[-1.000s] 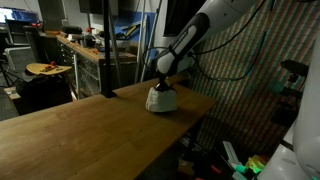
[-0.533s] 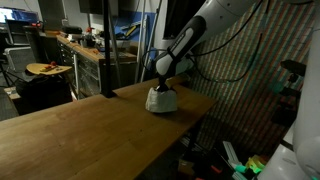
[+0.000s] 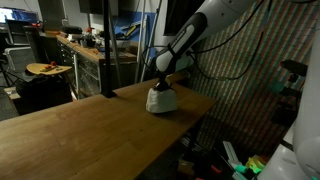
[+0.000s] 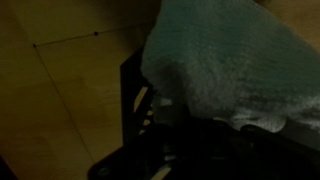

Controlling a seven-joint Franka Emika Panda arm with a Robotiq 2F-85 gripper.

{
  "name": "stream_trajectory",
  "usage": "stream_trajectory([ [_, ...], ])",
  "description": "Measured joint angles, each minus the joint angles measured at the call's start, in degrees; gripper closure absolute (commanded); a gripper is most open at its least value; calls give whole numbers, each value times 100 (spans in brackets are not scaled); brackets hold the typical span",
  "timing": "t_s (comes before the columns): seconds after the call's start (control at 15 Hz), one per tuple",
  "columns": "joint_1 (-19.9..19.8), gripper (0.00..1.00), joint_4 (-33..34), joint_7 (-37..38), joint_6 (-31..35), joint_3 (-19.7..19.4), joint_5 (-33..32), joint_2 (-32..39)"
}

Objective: Put the towel on the table into the box

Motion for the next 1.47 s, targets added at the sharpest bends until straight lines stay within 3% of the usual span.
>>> stream_trajectory([
  [0.73,112,96,-40,256,-486,42,-196,-1078],
  [1.47,108,96,-1257,704,-404,93,-195,-1852],
])
